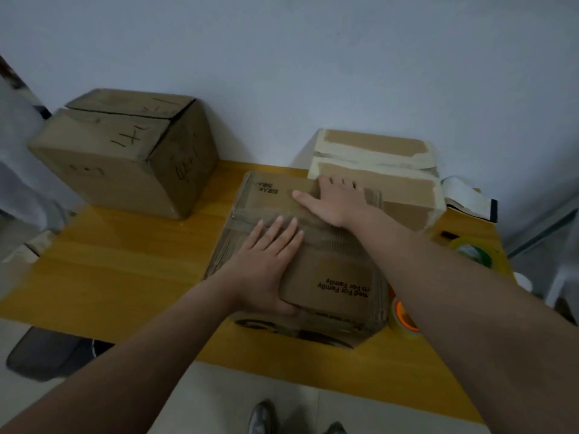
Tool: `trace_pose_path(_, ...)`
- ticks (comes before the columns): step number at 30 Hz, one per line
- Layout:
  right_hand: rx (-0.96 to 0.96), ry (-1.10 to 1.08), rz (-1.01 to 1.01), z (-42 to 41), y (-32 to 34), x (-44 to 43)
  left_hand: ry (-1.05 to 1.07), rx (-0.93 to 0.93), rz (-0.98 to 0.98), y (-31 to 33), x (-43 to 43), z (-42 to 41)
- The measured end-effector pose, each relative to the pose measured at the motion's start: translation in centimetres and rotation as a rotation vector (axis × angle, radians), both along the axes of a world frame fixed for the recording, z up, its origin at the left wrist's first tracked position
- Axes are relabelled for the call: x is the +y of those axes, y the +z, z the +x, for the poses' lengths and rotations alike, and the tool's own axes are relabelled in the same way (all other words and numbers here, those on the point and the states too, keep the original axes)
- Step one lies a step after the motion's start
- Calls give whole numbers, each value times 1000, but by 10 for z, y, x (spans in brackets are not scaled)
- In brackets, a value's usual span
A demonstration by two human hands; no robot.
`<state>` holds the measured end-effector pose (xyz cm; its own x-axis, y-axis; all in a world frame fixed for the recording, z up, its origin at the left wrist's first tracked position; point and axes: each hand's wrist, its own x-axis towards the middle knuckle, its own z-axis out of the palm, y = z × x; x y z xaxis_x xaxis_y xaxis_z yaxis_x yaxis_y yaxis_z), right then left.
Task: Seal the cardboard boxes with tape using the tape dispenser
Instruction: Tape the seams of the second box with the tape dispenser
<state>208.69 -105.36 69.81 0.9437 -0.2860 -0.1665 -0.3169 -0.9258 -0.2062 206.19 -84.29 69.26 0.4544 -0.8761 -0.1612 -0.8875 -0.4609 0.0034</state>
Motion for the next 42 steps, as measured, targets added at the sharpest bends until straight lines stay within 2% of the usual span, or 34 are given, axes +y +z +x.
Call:
trace_pose_path(4, 19, -120, -75, -3, -13, 21, -8, 23, 34, -3, -3, 3)
trace_pose_path(8, -79, -197, -147, -7, -24, 40, -13, 103, 31, -1, -5, 6)
trace_pose_path(11, -102, -192, -152, -10, -25, 39, 51, 150, 23, 4, -2, 14)
trace_pose_path(16, -100, -177, -166, -9, -26, 39, 215, 11, 102, 16, 33, 39)
trace_pose_path(20, -97, -188, -185, -8, -26, 39, 330, 7, 58, 11, 7, 21)
trace_pose_path(24, -110, -192, -193, -8, -28, 39, 302, 87, 17, 2, -4, 17)
trace_pose_path(30, -107, -118, -197, -15, -24, 28, 351, 52, 31, -1, 4, 23)
trace_pose_path(36, 32, -138, -339, -53, -15, -33, 370, 60, 44, -4, 3, 28)
trace_pose_path(39, 6, -128, -200, -61, -15, -41, 373, 74, 40, -4, 4, 24)
trace_pose_path(42, -72, -131, 45, -66, -14, -38, 431, 76, 44, -3, 3, 23)
